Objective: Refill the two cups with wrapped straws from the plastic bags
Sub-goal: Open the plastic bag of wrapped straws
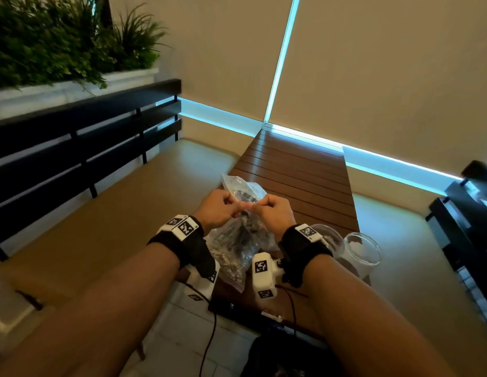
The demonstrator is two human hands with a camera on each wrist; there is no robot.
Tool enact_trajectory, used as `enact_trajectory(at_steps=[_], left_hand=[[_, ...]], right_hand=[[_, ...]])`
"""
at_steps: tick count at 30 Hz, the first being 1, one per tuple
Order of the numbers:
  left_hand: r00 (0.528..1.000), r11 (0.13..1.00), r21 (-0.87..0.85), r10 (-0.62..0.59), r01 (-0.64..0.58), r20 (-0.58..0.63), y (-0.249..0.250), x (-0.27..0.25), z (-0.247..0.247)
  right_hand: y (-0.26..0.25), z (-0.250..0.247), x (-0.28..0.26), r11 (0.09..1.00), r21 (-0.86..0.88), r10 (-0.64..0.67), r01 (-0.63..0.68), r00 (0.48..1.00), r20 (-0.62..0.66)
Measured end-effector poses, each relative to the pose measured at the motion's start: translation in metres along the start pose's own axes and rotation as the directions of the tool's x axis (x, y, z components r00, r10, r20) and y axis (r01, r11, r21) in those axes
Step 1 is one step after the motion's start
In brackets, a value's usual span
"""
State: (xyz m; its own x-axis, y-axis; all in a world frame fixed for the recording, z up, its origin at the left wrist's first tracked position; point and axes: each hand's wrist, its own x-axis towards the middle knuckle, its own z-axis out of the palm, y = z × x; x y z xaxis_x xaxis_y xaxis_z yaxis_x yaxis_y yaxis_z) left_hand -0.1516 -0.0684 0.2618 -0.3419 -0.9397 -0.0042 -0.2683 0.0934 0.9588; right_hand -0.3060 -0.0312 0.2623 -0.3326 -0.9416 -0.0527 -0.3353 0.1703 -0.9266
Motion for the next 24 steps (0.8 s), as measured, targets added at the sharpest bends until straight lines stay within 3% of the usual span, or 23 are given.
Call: enact_trajectory(at_steps=[3, 5, 6, 8, 11, 13, 15, 17, 19, 21, 24], left_hand=[[0.999, 0.998, 0.042, -0.037, 0.037, -0.012, -0.004, 0.004, -0.011], [0.992, 0.994, 0.004, -0.109, 0.109, -0.070, -0.015, 0.002, -0.020], [0.983, 0.989, -0.035, -0.145, 0.142, -0.114, -0.019, -0.001, -0.024], [0.968, 0.982, -0.091, -0.178, 0.164, -0.175, -0.022, -0.004, -0.025], [0.967, 0.979, -0.117, -0.188, 0.169, -0.171, -0.014, -0.003, -0.015], [0.966, 0.969, -0.164, -0.209, 0.185, -0.150, -0.005, 0.002, -0.008], [0.970, 0.963, -0.206, -0.205, 0.175, -0.134, 0.006, 0.004, -0.001], [0.978, 0.966, -0.219, -0.167, 0.138, -0.122, 0.015, 0.007, 0.004], [0.982, 0.970, -0.220, -0.132, 0.101, -0.133, 0.018, 0.010, 0.008], [0.982, 0.978, -0.197, -0.097, 0.065, -0.160, 0.017, 0.012, 0.007], [0.984, 0.989, -0.146, -0.038, 0.012, -0.177, 0.011, 0.013, 0.004]], right_hand=[[-0.008, -0.006, 0.000, 0.996, 0.088, 0.048, -0.032, 0.980, -0.192], [-0.013, -0.023, 0.006, 0.979, 0.186, 0.150, -0.084, 0.915, -0.374], [-0.015, -0.033, 0.011, 0.985, 0.150, 0.140, -0.082, 0.891, -0.432], [-0.020, -0.044, 0.014, 0.995, -0.084, 0.008, -0.054, 0.882, -0.472], [-0.024, -0.035, 0.008, 0.930, -0.367, -0.173, 0.010, 0.893, -0.415], [-0.022, -0.024, 0.004, 0.824, -0.554, -0.357, 0.121, 0.869, -0.342], [-0.020, -0.015, 0.002, 0.589, -0.750, -0.581, 0.302, 0.803, -0.133], [-0.020, -0.005, 0.001, 0.385, -0.810, -0.580, 0.442, 0.798, 0.160], [-0.021, 0.000, 0.001, 0.386, -0.802, -0.460, 0.456, 0.849, 0.261], [-0.022, -0.002, 0.004, 0.493, -0.801, -0.391, 0.340, 0.909, 0.145], [-0.019, -0.011, 0.011, 0.552, -0.815, -0.311, 0.177, 0.950, -0.004]])
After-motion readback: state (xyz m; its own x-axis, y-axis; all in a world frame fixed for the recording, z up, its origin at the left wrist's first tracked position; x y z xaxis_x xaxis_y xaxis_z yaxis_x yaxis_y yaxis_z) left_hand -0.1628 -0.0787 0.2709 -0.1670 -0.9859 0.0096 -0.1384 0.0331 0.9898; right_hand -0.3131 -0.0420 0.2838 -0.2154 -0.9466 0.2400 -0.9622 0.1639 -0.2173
